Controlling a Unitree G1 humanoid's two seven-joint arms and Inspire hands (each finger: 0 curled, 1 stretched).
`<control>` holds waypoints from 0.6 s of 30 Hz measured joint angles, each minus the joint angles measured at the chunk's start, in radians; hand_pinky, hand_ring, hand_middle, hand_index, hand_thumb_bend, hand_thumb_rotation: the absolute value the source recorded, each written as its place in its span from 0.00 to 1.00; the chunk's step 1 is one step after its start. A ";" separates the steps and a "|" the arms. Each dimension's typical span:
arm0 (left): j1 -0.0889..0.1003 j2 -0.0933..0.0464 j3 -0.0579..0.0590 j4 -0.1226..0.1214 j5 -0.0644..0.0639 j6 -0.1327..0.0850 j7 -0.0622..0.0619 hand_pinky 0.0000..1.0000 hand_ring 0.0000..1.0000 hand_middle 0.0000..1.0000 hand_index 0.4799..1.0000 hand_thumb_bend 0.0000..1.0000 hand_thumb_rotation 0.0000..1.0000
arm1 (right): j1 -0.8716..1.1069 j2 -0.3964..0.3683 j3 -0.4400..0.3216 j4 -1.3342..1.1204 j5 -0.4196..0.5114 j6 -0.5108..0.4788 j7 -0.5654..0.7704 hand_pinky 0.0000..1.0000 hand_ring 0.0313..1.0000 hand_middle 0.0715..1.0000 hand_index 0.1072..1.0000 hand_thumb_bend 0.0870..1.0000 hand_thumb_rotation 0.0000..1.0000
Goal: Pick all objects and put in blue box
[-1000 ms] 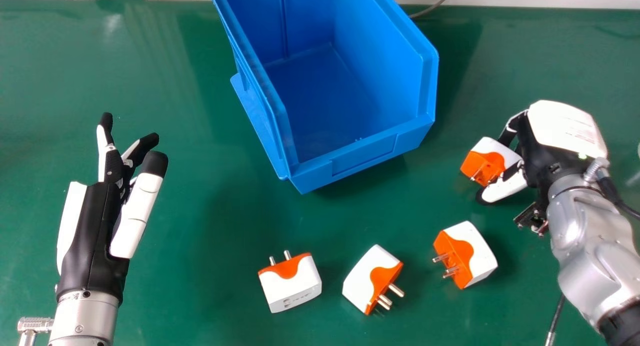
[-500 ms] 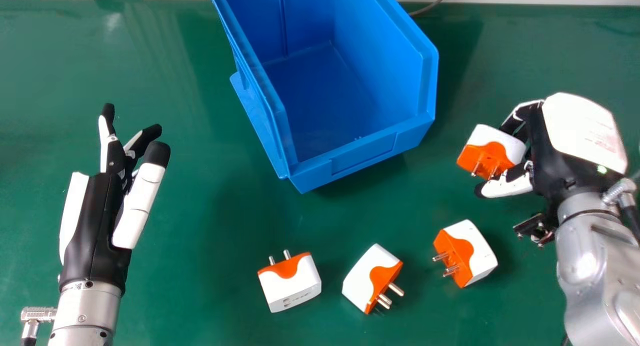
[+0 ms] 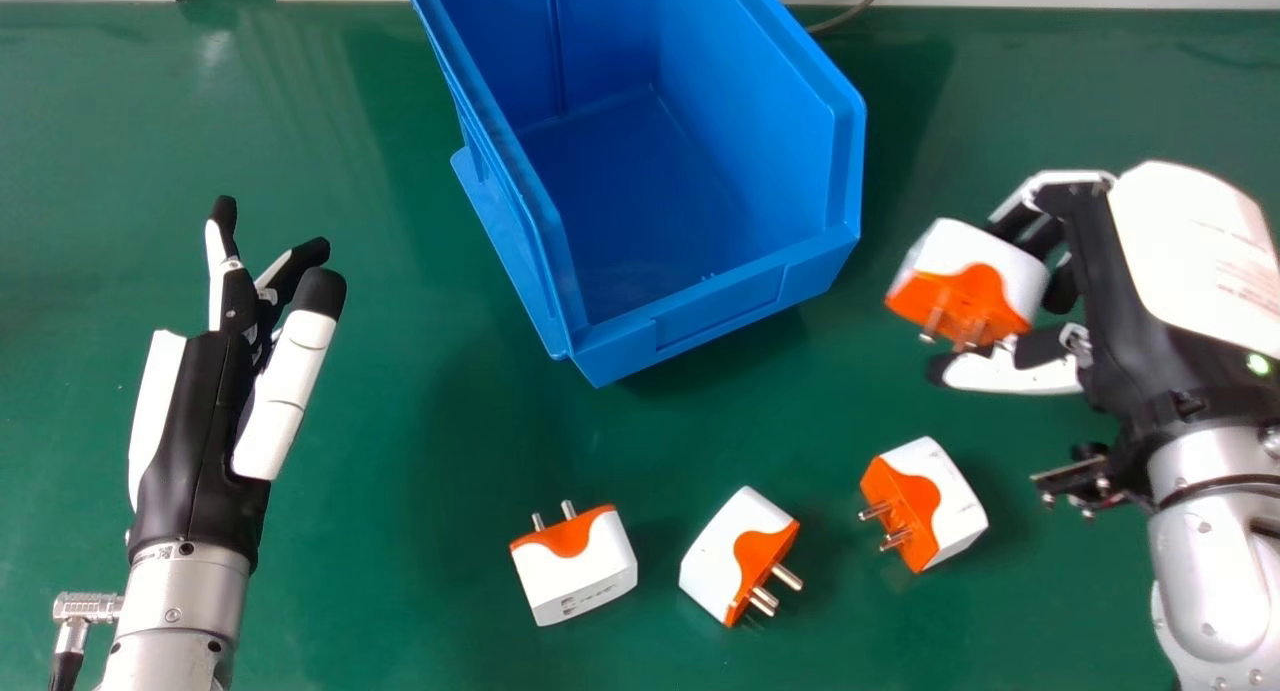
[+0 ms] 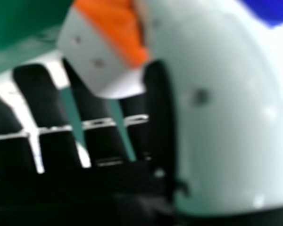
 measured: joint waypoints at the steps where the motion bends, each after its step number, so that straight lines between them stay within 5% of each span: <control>1: -0.001 0.000 0.000 0.006 0.000 0.000 0.001 0.84 0.92 0.90 0.82 0.80 0.96 | -0.009 0.012 0.007 -0.004 0.004 -0.019 0.009 0.01 0.03 0.05 0.41 0.44 0.14; 18: -0.015 -0.004 -0.011 0.005 0.001 0.019 0.011 0.84 0.92 0.90 0.84 0.79 0.96 | -0.386 0.172 0.123 0.269 0.030 -0.083 0.094 0.04 0.06 0.08 0.41 0.44 0.13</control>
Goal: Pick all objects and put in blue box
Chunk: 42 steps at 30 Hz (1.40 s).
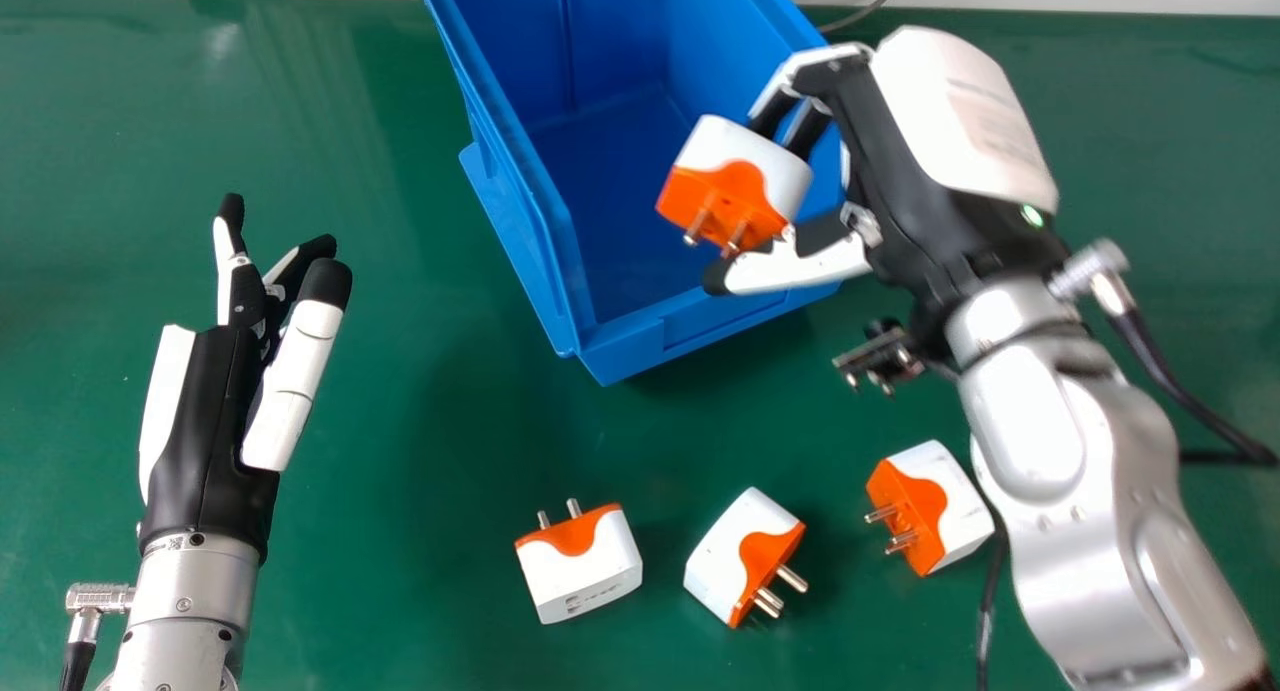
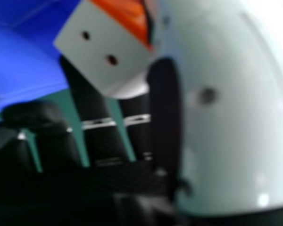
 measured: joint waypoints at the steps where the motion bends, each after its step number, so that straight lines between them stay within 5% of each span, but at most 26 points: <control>1: 0.004 0.000 0.003 0.000 0.000 0.000 0.002 0.84 0.92 0.90 0.84 0.79 0.96 | -0.026 0.005 0.009 0.029 -0.009 -0.004 -0.002 0.05 0.07 0.10 0.41 0.44 0.13; 4: 0.004 0.000 -0.001 -0.005 0.000 0.000 0.000 0.85 0.92 0.90 0.84 0.79 0.96 | -0.156 0.024 0.029 0.192 -0.028 -0.013 -0.023 0.13 0.17 0.23 0.41 0.44 0.13; 7: 0.006 0.000 0.000 -0.010 0.000 0.001 0.002 0.85 0.92 0.90 0.84 0.79 0.96 | -0.269 0.039 0.040 0.348 -0.031 -0.045 -0.075 0.15 0.19 0.26 0.41 0.44 0.14; 17: 0.020 0.001 -0.002 -0.037 0.002 0.024 0.003 0.85 0.92 0.90 0.84 0.80 0.96 | -0.496 0.106 0.110 0.790 -0.031 -0.119 -0.198 0.09 0.13 0.19 0.41 0.44 0.13; 29: 0.024 0.002 -0.004 -0.068 0.002 0.059 0.003 0.85 0.92 0.90 0.84 0.81 0.96 | -0.611 0.174 0.156 1.032 -0.026 -0.148 -0.301 0.07 0.10 0.17 0.42 0.46 0.12; 31: 0.028 0.002 -0.004 -0.074 0.002 0.060 0.004 0.85 0.92 0.90 0.84 0.81 0.96 | -0.611 0.172 0.167 1.045 -0.026 -0.153 -0.303 0.20 0.27 0.32 0.42 0.46 0.13; 34: 0.028 0.002 -0.009 -0.076 0.002 0.060 0.004 0.85 0.92 0.90 0.84 0.81 0.96 | -0.611 0.166 0.172 1.045 -0.026 -0.153 -0.289 0.26 0.33 0.38 0.46 0.48 0.19; 38: 0.028 0.001 -0.011 -0.076 0.002 0.059 0.004 0.85 0.92 0.90 0.84 0.81 0.96 | -0.605 0.135 0.186 1.003 -0.026 -0.152 -0.244 0.64 0.77 0.81 0.80 0.65 0.49; 42: 0.028 0.000 -0.015 -0.076 0.002 0.059 0.004 0.85 0.92 0.90 0.84 0.80 0.96 | -0.595 0.126 0.184 0.965 -0.015 -0.152 -0.233 0.85 0.94 0.96 0.95 0.73 0.58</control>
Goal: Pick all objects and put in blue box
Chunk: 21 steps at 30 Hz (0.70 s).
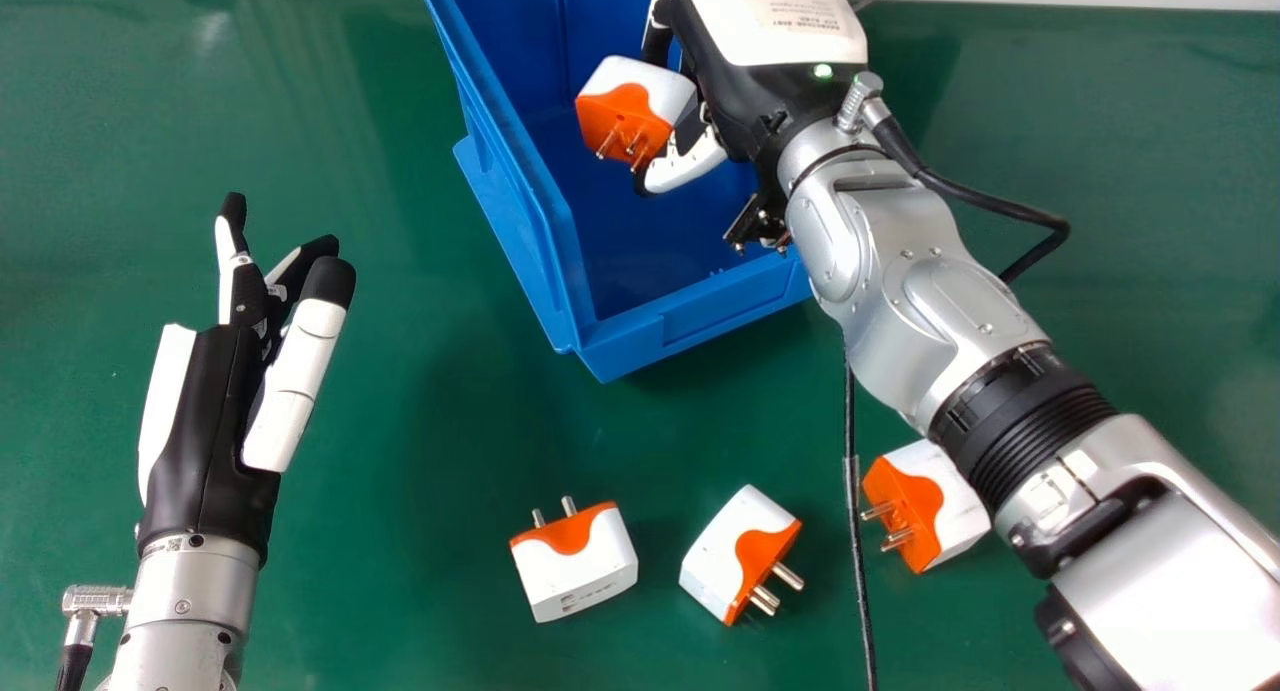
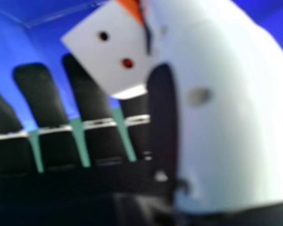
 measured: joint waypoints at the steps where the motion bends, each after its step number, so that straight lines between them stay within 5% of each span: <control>1: 0.000 0.000 -0.001 0.000 0.000 0.000 0.000 0.85 0.92 0.90 0.84 0.80 0.96 | 0.005 0.000 0.000 -0.009 0.004 0.000 0.001 0.88 0.96 0.97 0.97 0.74 0.59; 13: 0.000 -0.002 -0.005 0.000 0.000 -0.004 0.003 0.85 0.93 0.90 0.84 0.78 0.96 | 0.032 -0.003 0.000 -0.054 0.024 0.019 0.009 0.96 1.00 1.00 1.00 0.75 0.60; 21: 0.000 -0.002 -0.005 0.001 0.000 -0.017 0.004 0.85 0.93 0.90 0.84 0.78 0.97 | 0.127 -0.039 -0.017 -0.241 0.033 0.071 0.069 0.97 1.00 1.00 1.00 0.69 0.51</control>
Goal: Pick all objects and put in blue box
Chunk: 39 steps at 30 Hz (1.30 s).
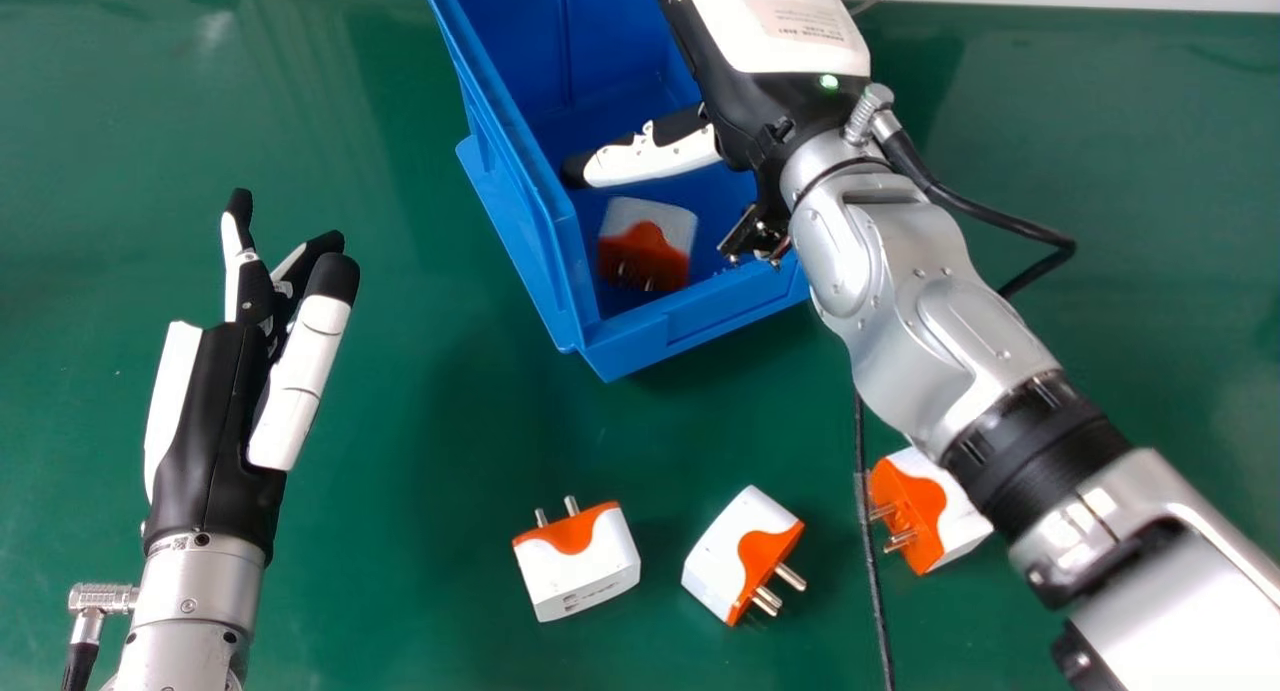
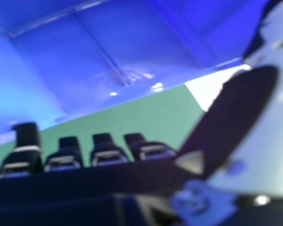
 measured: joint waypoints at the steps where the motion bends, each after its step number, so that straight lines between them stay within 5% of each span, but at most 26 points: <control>1: 0.000 0.000 0.000 0.000 0.000 -0.002 0.000 0.85 0.93 0.90 0.84 0.78 0.97 | 0.040 -0.015 -0.006 -0.077 -0.001 0.016 0.012 0.97 1.00 1.00 1.00 0.69 0.51; 9: 0.014 -0.002 -0.002 -0.012 0.000 0.004 0.003 0.85 0.92 0.90 0.84 0.78 0.96 | 0.345 -0.106 -0.036 -0.527 -0.066 0.090 0.062 0.95 0.99 1.00 0.99 0.60 0.51; 13: 0.017 -0.001 -0.002 -0.024 0.000 0.007 0.003 0.85 0.92 0.90 0.84 0.78 0.96 | 0.491 -0.146 -0.057 -0.712 -0.137 0.130 0.092 0.93 0.97 1.00 0.95 0.50 0.38; 21: 0.017 0.000 0.003 -0.029 0.000 0.024 0.002 0.85 0.92 0.90 0.84 0.79 0.97 | 0.819 -0.172 -0.103 -1.005 -0.170 0.121 0.126 0.90 0.95 0.98 0.93 0.48 0.34; 39: 0.021 0.001 0.009 -0.040 -0.001 0.038 -0.004 0.85 0.92 0.90 0.84 0.80 0.97 | 1.204 -0.029 -0.157 -1.143 -0.393 0.148 0.090 0.81 0.89 0.94 0.90 0.54 0.34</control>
